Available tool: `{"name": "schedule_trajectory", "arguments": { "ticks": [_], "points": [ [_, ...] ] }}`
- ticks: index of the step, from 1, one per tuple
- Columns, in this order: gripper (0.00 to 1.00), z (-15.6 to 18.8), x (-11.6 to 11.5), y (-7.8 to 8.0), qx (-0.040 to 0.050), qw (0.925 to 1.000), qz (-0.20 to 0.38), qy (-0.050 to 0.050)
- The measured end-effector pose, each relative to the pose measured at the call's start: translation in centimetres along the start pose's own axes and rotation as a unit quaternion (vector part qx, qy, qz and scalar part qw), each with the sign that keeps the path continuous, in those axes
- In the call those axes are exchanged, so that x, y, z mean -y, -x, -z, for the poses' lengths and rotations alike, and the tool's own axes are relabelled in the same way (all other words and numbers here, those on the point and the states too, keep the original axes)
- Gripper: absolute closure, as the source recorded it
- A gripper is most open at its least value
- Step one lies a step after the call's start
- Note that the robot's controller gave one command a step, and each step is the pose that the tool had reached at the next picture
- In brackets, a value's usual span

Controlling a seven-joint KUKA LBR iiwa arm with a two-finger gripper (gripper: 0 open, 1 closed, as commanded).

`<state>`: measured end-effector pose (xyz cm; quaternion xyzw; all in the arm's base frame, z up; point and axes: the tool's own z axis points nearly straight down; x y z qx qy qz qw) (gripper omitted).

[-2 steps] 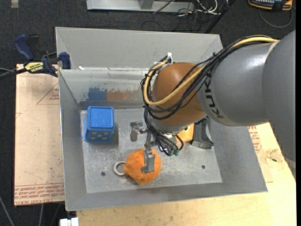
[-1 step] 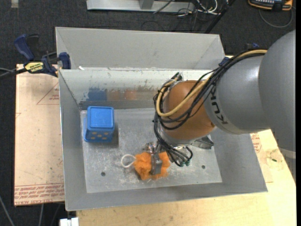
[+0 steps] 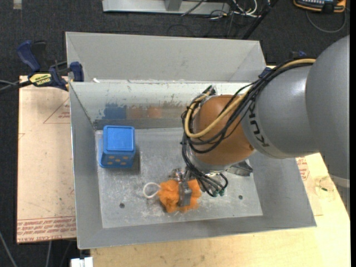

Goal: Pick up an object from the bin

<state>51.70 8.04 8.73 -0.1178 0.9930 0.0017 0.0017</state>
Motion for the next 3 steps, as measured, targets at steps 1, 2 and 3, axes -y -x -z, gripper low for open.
{"name": "schedule_trajectory", "arguments": {
  "ticks": [1,2,3],
  "points": [
    [1.00,7.5,0.8,-1.1,0.0006,1.0000,0.008,0.001],
    [1.00,7.5,0.8,-1.1,0.0005,1.0000,0.008,0.001],
    [1.00,15.8,0.0,0.0,0.0020,0.9999,0.015,0.001]
  ]
}}
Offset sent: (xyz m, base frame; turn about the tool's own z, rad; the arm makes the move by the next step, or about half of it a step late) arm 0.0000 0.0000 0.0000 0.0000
